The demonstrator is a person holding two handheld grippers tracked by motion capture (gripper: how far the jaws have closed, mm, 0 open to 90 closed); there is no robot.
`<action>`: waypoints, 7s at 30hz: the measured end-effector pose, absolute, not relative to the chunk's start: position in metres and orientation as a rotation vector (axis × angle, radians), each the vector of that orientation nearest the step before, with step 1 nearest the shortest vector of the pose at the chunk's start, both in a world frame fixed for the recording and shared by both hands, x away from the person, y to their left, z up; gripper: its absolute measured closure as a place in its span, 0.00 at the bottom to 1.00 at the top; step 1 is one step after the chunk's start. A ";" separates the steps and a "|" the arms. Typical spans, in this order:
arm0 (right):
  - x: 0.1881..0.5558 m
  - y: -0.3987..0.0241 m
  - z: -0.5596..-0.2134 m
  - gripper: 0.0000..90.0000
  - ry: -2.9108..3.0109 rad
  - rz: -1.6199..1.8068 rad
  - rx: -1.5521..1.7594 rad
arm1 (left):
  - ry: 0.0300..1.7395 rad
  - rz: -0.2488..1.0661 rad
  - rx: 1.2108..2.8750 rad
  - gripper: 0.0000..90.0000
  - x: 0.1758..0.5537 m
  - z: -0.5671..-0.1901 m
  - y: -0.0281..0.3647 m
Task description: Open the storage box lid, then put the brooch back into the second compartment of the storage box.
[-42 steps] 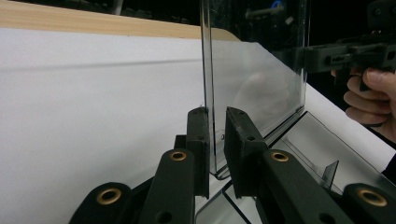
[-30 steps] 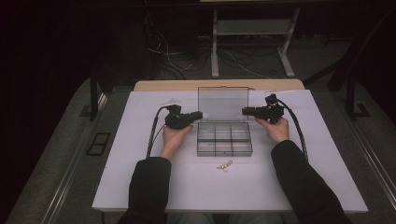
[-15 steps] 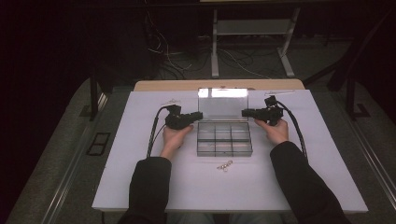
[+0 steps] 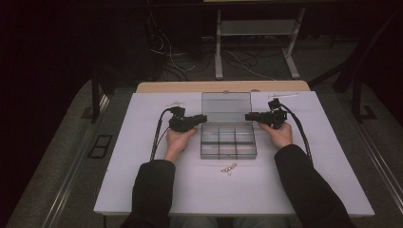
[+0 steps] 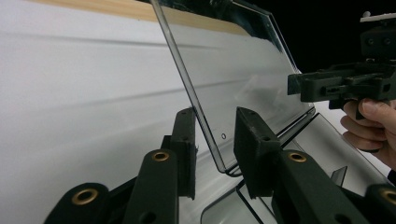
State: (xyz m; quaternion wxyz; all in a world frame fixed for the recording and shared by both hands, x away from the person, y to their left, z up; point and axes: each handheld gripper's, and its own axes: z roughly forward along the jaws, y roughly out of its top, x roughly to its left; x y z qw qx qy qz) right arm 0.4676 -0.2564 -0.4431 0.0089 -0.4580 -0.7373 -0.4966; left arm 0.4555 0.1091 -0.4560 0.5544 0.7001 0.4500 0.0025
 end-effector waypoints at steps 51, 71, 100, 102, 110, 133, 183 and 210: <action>0.338 -0.273 -0.403 0.00 -2.513 -1.619 -1.338 | 0.984 0.097 1.785 0.00 0.391 -0.394 0.134; 0.291 -0.282 -0.415 0.00 -2.556 -1.560 -1.318 | 0.882 0.068 1.814 0.00 0.356 -0.388 0.125; 0.270 -0.291 -0.423 0.00 -2.532 -1.541 -1.328 | 0.705 -0.032 2.021 0.00 0.320 -0.402 0.067; 0.271 -0.291 -0.423 0.00 -2.533 -1.551 -1.325 | 0.690 -0.032 2.045 0.00 0.318 -0.403 0.063; 0.271 -0.291 -0.423 0.00 -2.529 -1.546 -1.323 | 0.663 -0.056 2.129 0.00 0.315 -0.407 0.049; 0.271 -0.290 -0.424 0.00 -2.540 -1.524 -1.314 | 0.586 -0.072 2.277 0.27 0.307 -0.427 0.022; 0.272 -0.292 -0.424 0.00 -2.513 -1.538 -1.294 | 0.617 0.041 2.322 0.91 0.316 -0.444 0.009; 0.272 -0.294 -0.422 0.00 -2.507 -1.553 -1.298 | 0.619 -0.109 2.134 0.91 0.321 -0.395 0.029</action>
